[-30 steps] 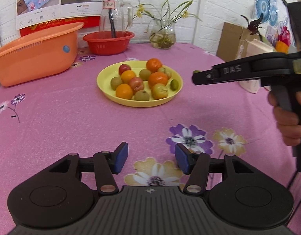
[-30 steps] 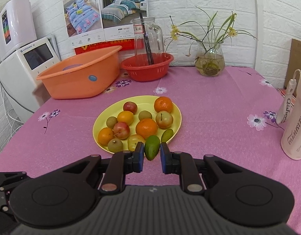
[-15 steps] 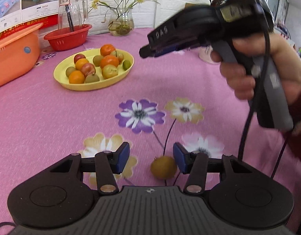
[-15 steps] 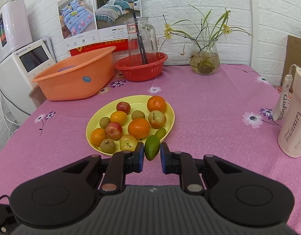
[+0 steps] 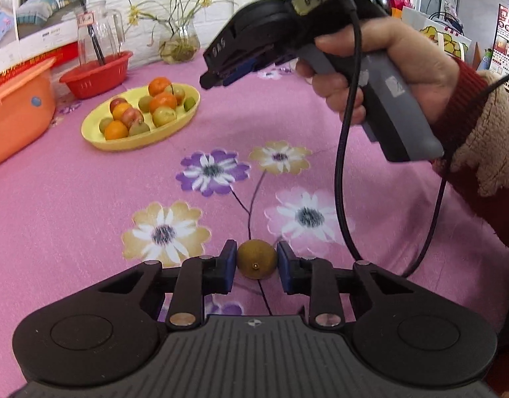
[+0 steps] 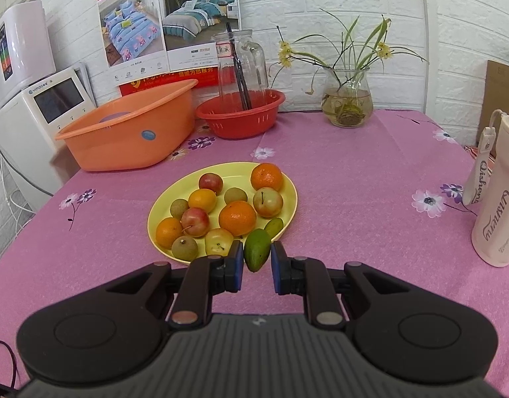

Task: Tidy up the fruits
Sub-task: 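Carry the kiwi in the left tool while the right tool lowers its green fruit onto the plate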

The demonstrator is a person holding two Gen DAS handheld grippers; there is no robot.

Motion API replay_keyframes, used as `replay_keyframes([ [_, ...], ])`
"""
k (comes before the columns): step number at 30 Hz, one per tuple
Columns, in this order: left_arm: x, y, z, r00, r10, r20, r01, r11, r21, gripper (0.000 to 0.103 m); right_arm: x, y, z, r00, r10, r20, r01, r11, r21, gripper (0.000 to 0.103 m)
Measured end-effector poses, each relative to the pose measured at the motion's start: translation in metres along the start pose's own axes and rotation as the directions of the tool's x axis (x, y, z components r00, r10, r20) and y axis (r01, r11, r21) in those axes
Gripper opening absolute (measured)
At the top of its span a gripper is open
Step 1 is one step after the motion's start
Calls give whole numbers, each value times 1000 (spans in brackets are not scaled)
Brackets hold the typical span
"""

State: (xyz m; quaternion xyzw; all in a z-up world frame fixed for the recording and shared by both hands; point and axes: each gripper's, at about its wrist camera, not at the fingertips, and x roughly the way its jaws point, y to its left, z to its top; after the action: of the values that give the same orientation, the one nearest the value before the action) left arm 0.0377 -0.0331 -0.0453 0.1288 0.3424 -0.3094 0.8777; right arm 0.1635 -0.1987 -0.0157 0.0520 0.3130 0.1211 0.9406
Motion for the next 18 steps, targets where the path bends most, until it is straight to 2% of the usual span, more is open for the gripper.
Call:
replay_keyframes([
  [3, 5, 12, 19, 997, 72, 42, -72, 997, 2, 24, 9, 1, 4, 1000, 7, 3, -7, 1000, -5, 72],
  [6, 14, 32, 40, 986, 151, 78, -148, 988, -40, 24, 21, 1, 11, 1000, 21, 3, -21, 1000, -4, 72],
  [11, 22, 59, 64, 973, 199, 120, -186, 977, -108, 24, 43, -1, 21, 1000, 18, -3, -18, 1000, 12, 72],
  [18, 42, 85, 94, 961, 233, 149, -214, 968, -134, 24, 58, -2, 21, 1000, 16, -23, -15, 999, 43, 73],
])
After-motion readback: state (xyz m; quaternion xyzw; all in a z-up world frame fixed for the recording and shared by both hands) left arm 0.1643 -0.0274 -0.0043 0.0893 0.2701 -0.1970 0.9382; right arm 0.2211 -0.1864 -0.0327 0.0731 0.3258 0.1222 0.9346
